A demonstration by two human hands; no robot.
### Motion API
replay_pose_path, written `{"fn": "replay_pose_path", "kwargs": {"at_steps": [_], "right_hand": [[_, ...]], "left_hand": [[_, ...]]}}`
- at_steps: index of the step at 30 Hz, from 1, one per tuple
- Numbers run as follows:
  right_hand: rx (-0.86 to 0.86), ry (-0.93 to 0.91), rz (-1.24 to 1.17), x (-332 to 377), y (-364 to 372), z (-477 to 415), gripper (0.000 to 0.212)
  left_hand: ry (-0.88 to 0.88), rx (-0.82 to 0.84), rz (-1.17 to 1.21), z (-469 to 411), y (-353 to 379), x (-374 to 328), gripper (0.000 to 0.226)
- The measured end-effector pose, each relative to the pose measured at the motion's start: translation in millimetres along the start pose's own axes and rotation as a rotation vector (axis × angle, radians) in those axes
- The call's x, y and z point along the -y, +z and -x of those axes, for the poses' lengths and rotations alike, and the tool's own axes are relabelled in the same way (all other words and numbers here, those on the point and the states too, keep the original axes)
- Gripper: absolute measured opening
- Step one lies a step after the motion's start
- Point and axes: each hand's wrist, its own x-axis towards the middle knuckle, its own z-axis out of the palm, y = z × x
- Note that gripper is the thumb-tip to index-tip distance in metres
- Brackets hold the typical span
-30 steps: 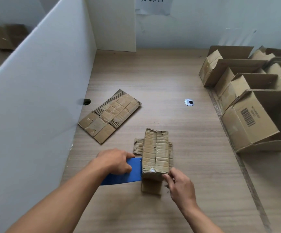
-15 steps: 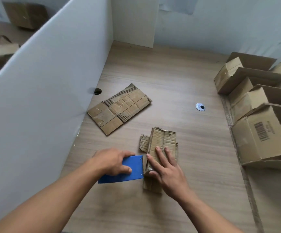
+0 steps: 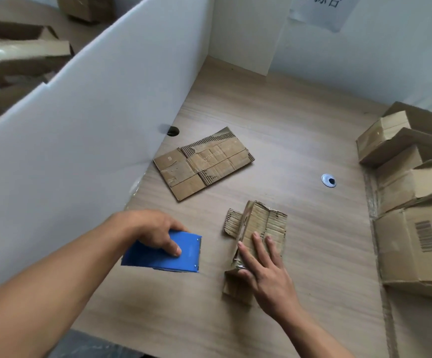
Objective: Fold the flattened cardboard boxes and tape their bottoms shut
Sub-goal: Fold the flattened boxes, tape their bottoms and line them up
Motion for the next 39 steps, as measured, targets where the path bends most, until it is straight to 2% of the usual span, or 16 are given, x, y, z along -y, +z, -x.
{"fn": "replay_pose_path", "kwargs": {"at_steps": [7, 15, 20, 24, 26, 28, 32, 36, 39], "right_hand": [[0.014, -0.008, -0.096, -3.3, -0.5, 0.3, 0.048], [0.016, 0.011, -0.214, 0.5, -5.8, -2.6, 0.042], [-0.111, 0.137, -0.362, 4.8, -16.6, -17.3, 0.049], [-0.117, 0.17, -0.36, 4.8, -18.5, -21.5, 0.047], [-0.108, 0.172, -0.347, 8.8, -26.1, -20.8, 0.049], [-0.028, 0.23, -0.296, 17.1, -34.7, -18.7, 0.058], [0.078, 0.435, -0.083, 42.0, -41.8, -16.8, 0.093], [0.131, 0.562, -0.02, 49.9, -38.9, -17.0, 0.101], [0.151, 0.539, 0.028, 43.2, -39.8, -12.6, 0.097]], "left_hand": [[0.006, -0.13, -0.152, -42.5, 23.8, -45.0, 0.061], [-0.01, -0.301, -0.269, -59.0, 33.6, -94.7, 0.044], [-0.032, -0.398, -0.408, -56.6, 38.4, -120.4, 0.038], [0.0, -0.463, -0.441, -59.2, 54.8, -127.0, 0.034], [-0.007, -0.459, -0.413, -61.7, 61.8, -122.2, 0.033], [-0.027, -0.438, -0.355, -61.8, 67.3, -114.1, 0.036], [-0.031, -0.461, -0.216, -49.7, 60.9, -91.2, 0.041], [-0.04, -0.504, -0.093, -29.5, 52.3, -58.2, 0.045], [-0.034, -0.534, -0.04, -18.4, 50.0, -41.2, 0.05]]}}
